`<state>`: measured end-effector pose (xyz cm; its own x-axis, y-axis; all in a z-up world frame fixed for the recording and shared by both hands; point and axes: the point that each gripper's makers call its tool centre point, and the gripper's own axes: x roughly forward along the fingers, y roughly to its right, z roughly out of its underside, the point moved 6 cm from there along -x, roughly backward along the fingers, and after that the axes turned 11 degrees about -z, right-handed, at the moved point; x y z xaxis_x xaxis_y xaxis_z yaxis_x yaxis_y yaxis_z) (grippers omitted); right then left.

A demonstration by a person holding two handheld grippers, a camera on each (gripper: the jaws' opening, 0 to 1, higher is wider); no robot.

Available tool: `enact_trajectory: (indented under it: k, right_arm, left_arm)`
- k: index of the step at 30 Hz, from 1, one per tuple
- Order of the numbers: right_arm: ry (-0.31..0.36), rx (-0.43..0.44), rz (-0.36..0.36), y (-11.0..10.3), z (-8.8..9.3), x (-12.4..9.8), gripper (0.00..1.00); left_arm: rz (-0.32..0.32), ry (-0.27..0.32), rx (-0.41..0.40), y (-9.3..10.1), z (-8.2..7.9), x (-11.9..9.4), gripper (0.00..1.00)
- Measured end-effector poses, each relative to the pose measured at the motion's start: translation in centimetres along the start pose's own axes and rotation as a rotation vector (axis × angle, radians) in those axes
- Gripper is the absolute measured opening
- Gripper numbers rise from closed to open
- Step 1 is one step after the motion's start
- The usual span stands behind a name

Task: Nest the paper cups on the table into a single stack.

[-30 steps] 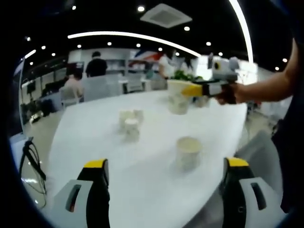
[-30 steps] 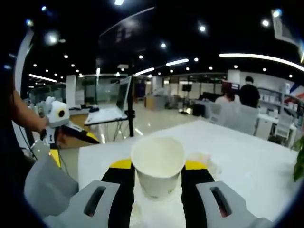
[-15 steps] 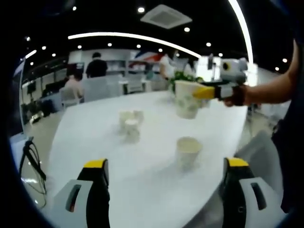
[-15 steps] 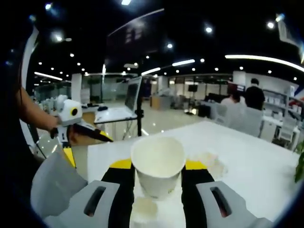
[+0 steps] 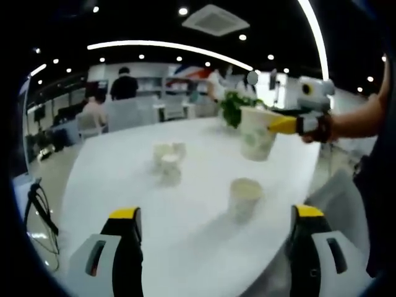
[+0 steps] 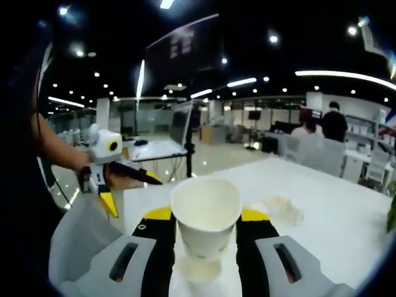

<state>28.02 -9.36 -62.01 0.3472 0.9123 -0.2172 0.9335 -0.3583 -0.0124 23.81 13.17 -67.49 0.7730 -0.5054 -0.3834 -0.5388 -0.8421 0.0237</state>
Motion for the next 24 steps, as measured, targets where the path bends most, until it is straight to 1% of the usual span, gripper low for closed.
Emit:
enact_trajectory:
  k: [6, 14, 18, 24]
  right_arm:
    - [0.009, -0.003, -0.003, -0.1, 0.0, 0.1, 0.35]
    - [0.003, -0.003, -0.010, -0.1, 0.2, 0.4, 0.35]
    - [-0.006, -0.004, -0.007, 0.0, 0.8, 0.6, 0.36]
    - [0.011, -0.012, 0.003, 0.1, 1.7, 0.8, 0.36]
  left_arm:
    - [-0.010, 0.005, -0.006, -0.2, -0.1, 0.2, 0.99]
    - [-0.013, 0.007, -0.016, -0.3, 0.0, 0.3, 0.99]
    - [-0.015, 0.005, -0.020, -0.4, 0.2, 0.3, 0.99]
    - [-0.018, 0.006, -0.027, -0.6, 0.2, 0.3, 0.99]
